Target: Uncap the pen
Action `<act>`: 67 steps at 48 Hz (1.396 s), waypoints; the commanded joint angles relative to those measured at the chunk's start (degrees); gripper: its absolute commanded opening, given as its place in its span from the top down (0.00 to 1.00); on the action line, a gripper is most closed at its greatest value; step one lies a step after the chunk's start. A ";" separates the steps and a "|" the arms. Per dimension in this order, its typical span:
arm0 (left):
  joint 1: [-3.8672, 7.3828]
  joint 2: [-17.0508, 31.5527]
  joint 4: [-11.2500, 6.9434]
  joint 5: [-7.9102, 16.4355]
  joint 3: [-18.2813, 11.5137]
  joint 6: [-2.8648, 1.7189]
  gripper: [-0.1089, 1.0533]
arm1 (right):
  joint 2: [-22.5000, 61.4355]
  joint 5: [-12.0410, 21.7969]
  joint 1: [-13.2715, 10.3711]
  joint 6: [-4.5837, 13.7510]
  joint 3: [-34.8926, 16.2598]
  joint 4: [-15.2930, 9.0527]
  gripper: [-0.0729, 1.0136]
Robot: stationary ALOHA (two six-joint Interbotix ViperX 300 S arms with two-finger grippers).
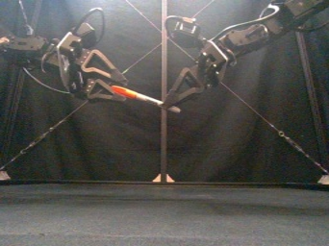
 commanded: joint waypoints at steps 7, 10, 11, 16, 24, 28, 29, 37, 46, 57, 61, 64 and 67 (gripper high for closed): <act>-0.09 -0.18 -0.53 -0.26 -0.79 -0.18 0.13 | -2.37 -1.85 0.09 -0.09 -1.58 0.00 0.55; -0.09 -0.18 -0.70 -0.18 -0.79 -0.18 0.13 | -2.37 -2.20 0.09 -0.18 -1.58 0.00 0.55; -0.09 -0.18 -0.70 -0.09 -0.79 -0.26 0.13 | -2.37 -2.37 0.09 -0.18 -1.58 0.00 0.55; -0.09 -0.18 -0.79 -0.09 -0.70 -0.26 0.15 | -2.37 -2.99 0.09 -0.09 -1.41 0.09 0.55; -0.09 -0.18 -0.70 -0.09 -0.79 -0.26 0.27 | -2.37 -3.08 0.09 -0.09 -1.32 0.00 0.55; -0.09 -0.18 -0.79 0.00 -0.79 -0.26 0.35 | -2.37 -3.08 0.09 -0.09 -1.23 0.00 0.55; -0.09 -0.18 -0.70 0.00 -0.79 -0.26 0.37 | -2.37 -3.08 0.09 0.00 -1.23 0.09 0.55; -0.18 -0.35 -0.70 0.00 -0.62 -0.26 0.51 | -2.37 -2.99 0.00 0.09 -0.35 0.09 0.55; -0.18 -1.93 -0.79 -0.09 0.62 -0.44 0.56 | -3.69 -3.08 -0.18 0.18 1.85 0.44 0.55; -1.05 -6.42 -0.79 0.00 3.25 -0.44 0.56 | -8.09 -3.69 -0.26 0.18 4.83 1.05 0.55; -1.14 -8.35 -1.23 -0.09 4.39 -0.53 0.56 | -10.02 -4.31 -0.35 0.18 6.15 1.05 0.55; -1.14 -9.58 -1.67 0.00 5.01 -0.53 0.56 | -11.43 -4.92 -0.62 0.18 7.21 1.14 0.55; -1.23 -10.63 -2.20 0.00 5.54 -0.53 0.56 | -12.66 -5.45 -0.88 0.18 8.26 1.14 0.55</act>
